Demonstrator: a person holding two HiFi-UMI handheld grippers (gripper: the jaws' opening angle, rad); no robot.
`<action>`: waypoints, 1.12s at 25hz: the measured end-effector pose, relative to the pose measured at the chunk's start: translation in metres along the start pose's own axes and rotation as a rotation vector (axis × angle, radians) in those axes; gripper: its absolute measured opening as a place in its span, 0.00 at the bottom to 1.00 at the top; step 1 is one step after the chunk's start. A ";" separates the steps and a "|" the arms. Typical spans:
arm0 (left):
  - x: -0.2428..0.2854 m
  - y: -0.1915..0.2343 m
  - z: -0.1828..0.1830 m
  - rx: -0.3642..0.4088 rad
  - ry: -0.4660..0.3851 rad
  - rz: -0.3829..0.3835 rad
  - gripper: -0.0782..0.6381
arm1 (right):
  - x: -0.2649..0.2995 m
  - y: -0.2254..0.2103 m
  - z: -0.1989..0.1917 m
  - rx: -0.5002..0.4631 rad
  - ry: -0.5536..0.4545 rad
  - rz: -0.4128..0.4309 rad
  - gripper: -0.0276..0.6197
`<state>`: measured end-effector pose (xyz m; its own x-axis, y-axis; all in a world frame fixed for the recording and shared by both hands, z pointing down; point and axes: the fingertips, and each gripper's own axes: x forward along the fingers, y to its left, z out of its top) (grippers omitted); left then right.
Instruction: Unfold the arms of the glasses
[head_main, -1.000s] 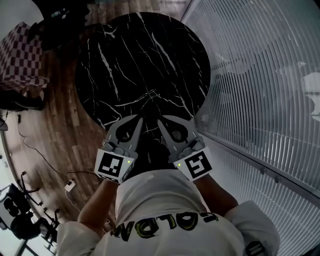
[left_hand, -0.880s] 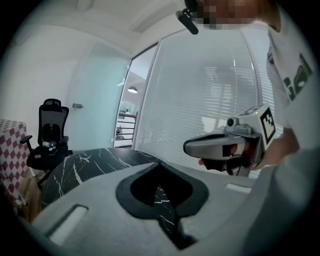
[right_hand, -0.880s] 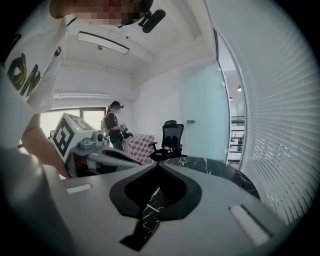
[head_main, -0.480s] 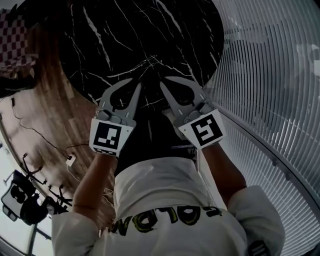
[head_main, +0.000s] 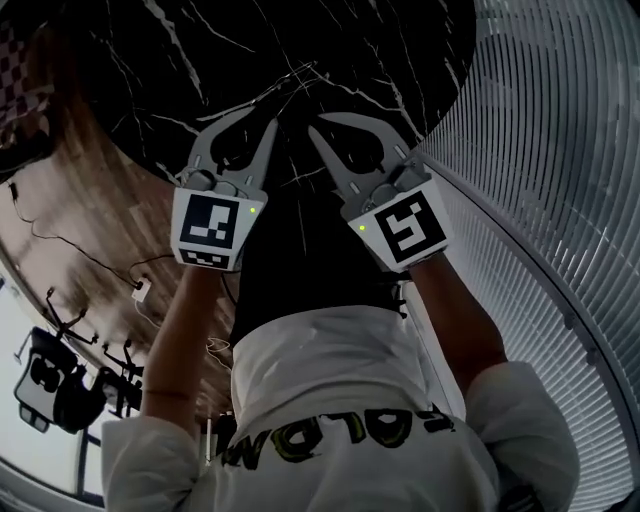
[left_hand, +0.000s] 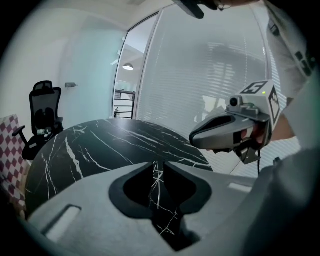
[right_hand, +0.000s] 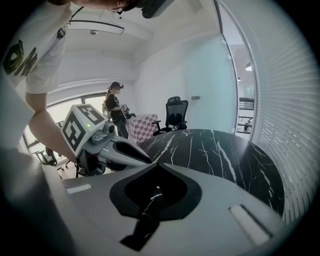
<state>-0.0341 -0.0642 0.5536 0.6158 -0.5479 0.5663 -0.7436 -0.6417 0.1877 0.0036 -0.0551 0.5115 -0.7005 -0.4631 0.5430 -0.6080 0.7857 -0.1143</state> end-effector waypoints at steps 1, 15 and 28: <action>0.005 0.003 -0.006 0.004 0.012 0.002 0.19 | 0.004 0.000 -0.005 0.001 0.009 0.002 0.05; 0.050 0.037 -0.060 0.046 0.074 0.049 0.23 | 0.039 -0.003 -0.071 -0.007 0.102 0.026 0.05; 0.062 0.035 -0.068 0.064 0.047 0.020 0.13 | 0.035 -0.001 -0.090 0.021 0.115 0.023 0.05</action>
<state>-0.0394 -0.0840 0.6498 0.5865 -0.5363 0.6070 -0.7370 -0.6642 0.1252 0.0134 -0.0352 0.6050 -0.6673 -0.3941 0.6320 -0.6008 0.7863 -0.1440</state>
